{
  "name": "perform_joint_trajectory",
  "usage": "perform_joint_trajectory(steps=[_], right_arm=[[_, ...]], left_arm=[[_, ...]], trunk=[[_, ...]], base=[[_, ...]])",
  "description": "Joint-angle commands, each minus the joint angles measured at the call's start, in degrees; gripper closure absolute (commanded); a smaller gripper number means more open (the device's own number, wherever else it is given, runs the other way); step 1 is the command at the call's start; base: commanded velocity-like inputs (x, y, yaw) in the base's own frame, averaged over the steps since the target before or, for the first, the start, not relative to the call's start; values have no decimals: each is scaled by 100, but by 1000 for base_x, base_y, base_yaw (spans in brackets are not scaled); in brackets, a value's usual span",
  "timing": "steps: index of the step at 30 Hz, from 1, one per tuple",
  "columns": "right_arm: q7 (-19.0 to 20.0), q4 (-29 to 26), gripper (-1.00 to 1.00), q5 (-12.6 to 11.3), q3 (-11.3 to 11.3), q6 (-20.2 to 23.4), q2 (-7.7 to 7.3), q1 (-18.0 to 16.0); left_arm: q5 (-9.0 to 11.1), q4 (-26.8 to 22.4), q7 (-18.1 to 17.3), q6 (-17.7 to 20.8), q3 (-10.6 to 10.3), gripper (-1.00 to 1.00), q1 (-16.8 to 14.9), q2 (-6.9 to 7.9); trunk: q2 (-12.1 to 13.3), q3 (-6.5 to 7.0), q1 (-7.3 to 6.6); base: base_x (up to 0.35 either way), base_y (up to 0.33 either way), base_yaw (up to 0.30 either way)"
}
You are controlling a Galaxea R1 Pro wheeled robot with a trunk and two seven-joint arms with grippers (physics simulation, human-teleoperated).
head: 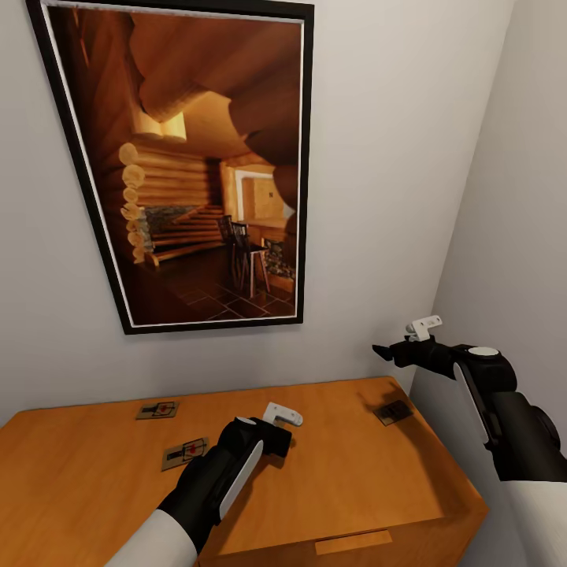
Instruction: Take the four mousetraps from the cabinet in the bathroom and place them on the bathroom floor. Make sure all four end up on the same floor surface, and ensure that at least two of them are either under or directly next to the same bathroom sink.
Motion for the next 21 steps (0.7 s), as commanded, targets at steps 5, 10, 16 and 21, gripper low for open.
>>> perform_joint_trajectory(steps=[5, 10, 16, 21], right_arm=[[46, -6, -100, 43, -6, 21, 0, -4], [46, -5, -100, 43, -6, 21, 0, -4], [46, -5, -100, 43, -1, 21, 0, -6], [46, -5, -100, 43, 2, 21, 0, -4]], left_arm=[[-22, 110, 24, 29, -1, 100, -3, 0], [-22, 106, 22, 22, -9, 100, -3, 0], [-22, 105, 17, 23, -10, 100, -3, 0], [-22, 102, 9, 28, -9, 100, -3, 0]], trunk=[[-5, -9, 2], [-5, -9, 2], [-5, -9, 2], [-5, -9, 2]], base=[[0, 0, 0], [0, 0, 0], [0, 0, 0], [0, 0, 0]])
